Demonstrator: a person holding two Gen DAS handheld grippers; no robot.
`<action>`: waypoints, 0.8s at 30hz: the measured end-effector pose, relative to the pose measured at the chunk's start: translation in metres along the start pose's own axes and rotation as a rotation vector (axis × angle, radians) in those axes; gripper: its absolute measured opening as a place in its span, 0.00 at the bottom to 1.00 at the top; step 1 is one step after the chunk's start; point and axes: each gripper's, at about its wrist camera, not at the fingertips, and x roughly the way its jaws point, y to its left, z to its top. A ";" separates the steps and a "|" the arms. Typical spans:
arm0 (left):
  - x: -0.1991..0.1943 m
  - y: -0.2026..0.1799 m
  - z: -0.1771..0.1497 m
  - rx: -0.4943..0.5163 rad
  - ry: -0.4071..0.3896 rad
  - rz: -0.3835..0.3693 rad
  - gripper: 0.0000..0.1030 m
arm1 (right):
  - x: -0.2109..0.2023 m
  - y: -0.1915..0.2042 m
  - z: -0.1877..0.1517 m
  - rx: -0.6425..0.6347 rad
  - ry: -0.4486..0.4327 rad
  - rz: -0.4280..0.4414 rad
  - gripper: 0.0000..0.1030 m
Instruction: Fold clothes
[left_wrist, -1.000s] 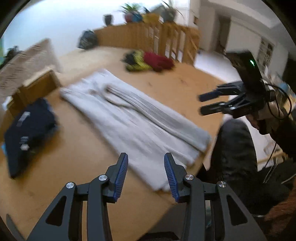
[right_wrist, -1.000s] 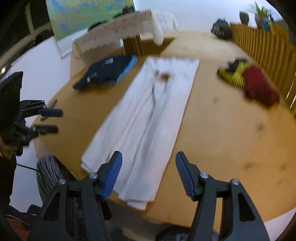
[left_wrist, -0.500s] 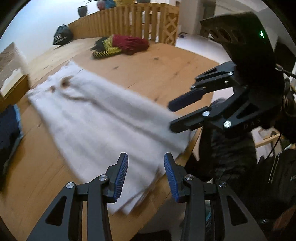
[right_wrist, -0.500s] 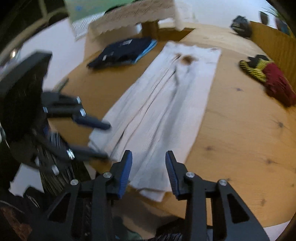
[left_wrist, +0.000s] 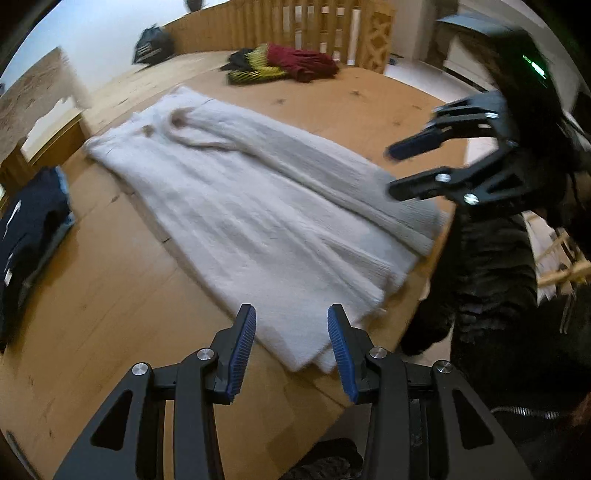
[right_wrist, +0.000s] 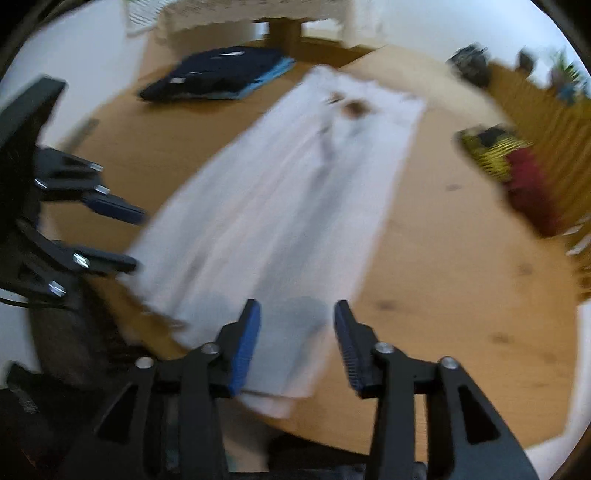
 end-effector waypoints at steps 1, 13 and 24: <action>0.002 0.004 0.001 -0.026 0.006 0.008 0.38 | 0.000 0.000 0.000 0.001 -0.002 -0.040 0.50; 0.014 0.004 0.005 -0.126 0.103 0.055 0.49 | 0.022 -0.008 -0.007 0.134 0.065 -0.058 0.52; 0.019 0.009 -0.004 -0.222 0.117 0.019 0.57 | 0.026 -0.010 -0.013 0.168 0.083 -0.045 0.64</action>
